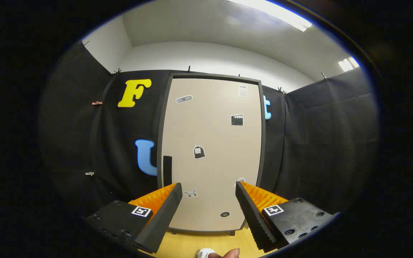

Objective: Open the shoe cabinet door, grab the shoes and put them into the shoe cabinet, then close the shoe cabinet door.

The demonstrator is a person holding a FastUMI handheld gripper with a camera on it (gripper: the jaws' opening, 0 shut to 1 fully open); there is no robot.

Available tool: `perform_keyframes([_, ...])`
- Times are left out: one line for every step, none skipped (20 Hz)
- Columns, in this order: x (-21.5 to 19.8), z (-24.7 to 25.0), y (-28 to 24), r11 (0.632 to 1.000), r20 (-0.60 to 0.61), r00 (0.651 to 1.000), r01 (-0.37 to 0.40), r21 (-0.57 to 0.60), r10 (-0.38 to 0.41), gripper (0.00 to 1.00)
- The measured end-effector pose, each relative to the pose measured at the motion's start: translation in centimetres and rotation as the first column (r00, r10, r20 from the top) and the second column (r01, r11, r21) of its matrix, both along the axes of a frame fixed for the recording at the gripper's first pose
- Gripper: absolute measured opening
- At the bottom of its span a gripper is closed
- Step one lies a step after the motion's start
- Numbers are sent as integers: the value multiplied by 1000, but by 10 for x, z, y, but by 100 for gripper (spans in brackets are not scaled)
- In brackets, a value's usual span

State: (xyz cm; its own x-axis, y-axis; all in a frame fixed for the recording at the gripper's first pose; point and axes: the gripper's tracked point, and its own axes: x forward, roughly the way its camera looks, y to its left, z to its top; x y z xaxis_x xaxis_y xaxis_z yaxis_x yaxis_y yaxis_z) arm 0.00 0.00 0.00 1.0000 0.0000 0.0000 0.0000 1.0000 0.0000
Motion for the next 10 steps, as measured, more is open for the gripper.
perform_keyframes([1, 0, 1, 1000, 0, 1000, 0, 5, 0, 97])
perform_keyframes([0, 1, 2, 1000, -1, 1000, -6, 9, 6, 97])
perform_keyframes([-2, 1, 6, 1000, -5, 1000, -14, 13, 14, 97])
perform_keyframes([-2, 0, 10, 1000, -9, 1000, -23, 19, 23, 97])
perform_keyframes([-2, -1, 14, 999, -14, 999, -31, 25, 31, 97])
perform_keyframes([-2, -2, 17, 999, -21, 999, -36, 30, 36, 97])
perform_keyframes([-2, -3, 19, 999, -25, 999, -41, 32, 42, 97])
perform_keyframes([-2, -4, 21, 999, -31, 999, -44, 33, 45, 97])
perform_keyframes([-2, -4, 22, 998, -32, 998, -44, 34, 45, 97])
perform_keyframes([-3, -3, 22, 998, -32, 998, -45, 35, 46, 97])
